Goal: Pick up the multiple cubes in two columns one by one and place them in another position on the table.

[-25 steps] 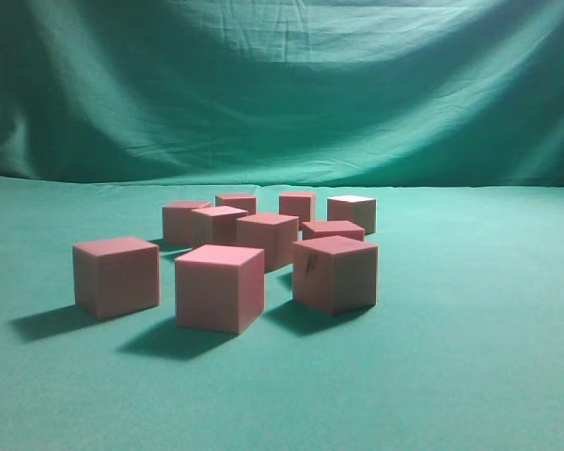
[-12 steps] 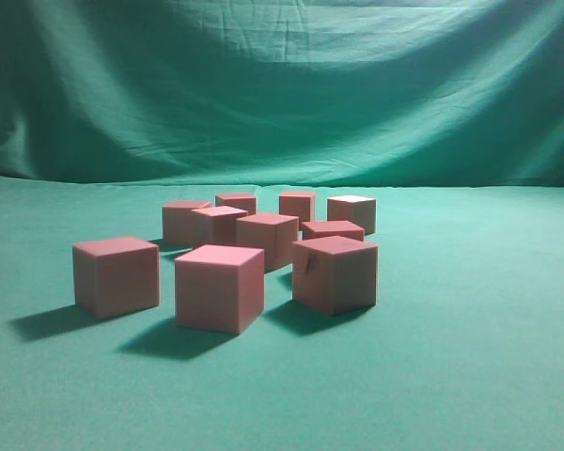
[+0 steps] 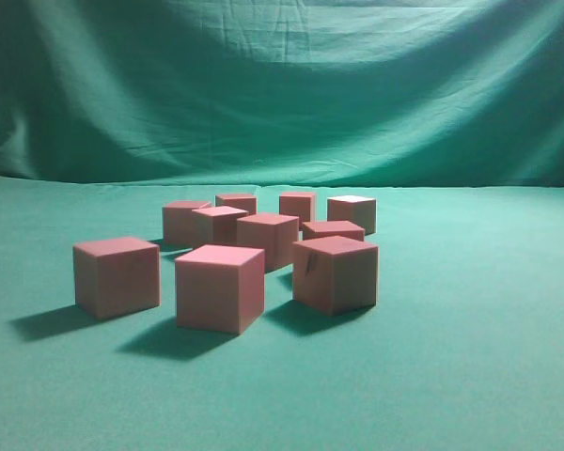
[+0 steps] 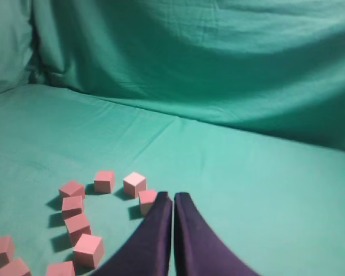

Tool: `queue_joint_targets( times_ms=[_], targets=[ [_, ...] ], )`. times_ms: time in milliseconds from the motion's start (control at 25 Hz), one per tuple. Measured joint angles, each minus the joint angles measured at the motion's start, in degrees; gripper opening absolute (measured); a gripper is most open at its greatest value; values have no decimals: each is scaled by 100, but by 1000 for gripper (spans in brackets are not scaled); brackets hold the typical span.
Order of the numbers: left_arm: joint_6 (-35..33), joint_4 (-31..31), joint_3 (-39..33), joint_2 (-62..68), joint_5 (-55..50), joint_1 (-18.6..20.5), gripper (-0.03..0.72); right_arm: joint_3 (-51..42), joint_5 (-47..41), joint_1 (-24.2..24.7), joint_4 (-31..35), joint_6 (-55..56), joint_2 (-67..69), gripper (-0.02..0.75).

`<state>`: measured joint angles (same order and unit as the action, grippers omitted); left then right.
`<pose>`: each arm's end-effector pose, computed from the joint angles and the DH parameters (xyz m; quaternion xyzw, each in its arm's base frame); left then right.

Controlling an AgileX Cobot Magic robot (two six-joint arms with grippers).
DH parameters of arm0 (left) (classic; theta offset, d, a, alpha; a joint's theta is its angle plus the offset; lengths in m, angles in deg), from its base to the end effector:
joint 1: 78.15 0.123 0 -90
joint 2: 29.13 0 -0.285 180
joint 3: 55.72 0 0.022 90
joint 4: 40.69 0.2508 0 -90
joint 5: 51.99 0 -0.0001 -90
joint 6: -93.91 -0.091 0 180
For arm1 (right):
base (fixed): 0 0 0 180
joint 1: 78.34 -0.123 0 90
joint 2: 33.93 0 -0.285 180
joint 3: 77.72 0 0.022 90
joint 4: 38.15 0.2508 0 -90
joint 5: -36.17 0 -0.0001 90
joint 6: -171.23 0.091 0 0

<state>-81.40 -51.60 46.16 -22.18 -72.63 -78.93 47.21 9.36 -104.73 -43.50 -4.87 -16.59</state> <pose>0.0525 -0.0068 0.1768 -0.0777 0.7913 -0.1090 0.5966 0.0466 0.0188 0.2902 -0.1661 0.7427 0.1276 0.6360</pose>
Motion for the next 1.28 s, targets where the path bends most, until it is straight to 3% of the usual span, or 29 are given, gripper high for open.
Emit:
queue_joint_targets(
  times_ms=[200, 560, 920, 1280],
  targets=[
    [0, 0, 0, 0, 0, 0, 0, -1009, 361, 716, 507, 0, -577, 0],
    [0, 0, 0, 0, 0, 0, 0, -2309, 986, 1635, 83, 0, -1027, 0],
    [0, 0, 0, 0, 0, 0, 0, -2370, 707, 2073, 2, -3, -1027, 0],
    [0, 0, 0, 0, 0, 0, 0, -2370, 433, 2190, 3, 29, -1027, 0]
  ],
)
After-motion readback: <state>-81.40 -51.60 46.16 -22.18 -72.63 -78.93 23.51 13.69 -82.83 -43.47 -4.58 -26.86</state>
